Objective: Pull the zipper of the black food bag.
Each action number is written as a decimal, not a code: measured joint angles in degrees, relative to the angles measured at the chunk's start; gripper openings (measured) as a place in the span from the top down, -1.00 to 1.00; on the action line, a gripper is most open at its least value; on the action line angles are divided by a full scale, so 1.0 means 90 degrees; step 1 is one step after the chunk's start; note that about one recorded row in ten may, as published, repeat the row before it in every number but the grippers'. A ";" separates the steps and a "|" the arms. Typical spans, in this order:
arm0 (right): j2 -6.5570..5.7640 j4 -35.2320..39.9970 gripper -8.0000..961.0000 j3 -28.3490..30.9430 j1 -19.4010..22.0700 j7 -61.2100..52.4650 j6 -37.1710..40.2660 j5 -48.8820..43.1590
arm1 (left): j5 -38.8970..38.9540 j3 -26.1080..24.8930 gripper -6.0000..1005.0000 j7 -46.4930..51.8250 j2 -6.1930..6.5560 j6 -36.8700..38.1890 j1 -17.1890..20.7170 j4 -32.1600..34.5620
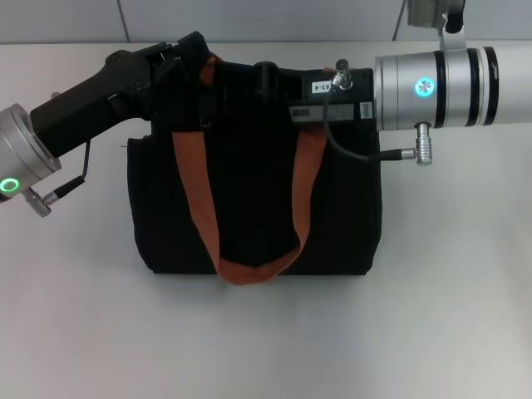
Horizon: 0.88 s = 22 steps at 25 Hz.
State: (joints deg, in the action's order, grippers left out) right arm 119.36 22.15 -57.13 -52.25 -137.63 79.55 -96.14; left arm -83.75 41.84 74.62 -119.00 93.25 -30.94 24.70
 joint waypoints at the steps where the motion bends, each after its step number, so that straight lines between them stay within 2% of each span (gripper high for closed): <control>1: 0.0000 0.0000 0.79 0.0003 0.0013 -0.0002 0.0000 0.0009 | 0.0001 0.0000 0.88 0.0000 0.0000 0.0001 0.0000 0.0000; 6: 0.0001 0.0000 0.95 0.0009 0.0025 -0.0020 -0.0009 0.0009 | 0.0009 0.0000 0.88 -0.0009 0.0000 0.0004 0.0000 0.0001; 22: -0.0002 0.0019 0.99 0.0059 0.0100 -0.0025 0.0129 0.0033 | 0.0023 -0.0001 0.88 -0.0012 0.0000 0.0000 0.0053 -0.0010</control>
State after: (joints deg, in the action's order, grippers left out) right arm 119.34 22.32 -56.60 -51.35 -137.86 80.71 -95.84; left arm -83.54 41.83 74.51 -119.00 93.25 -30.47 24.61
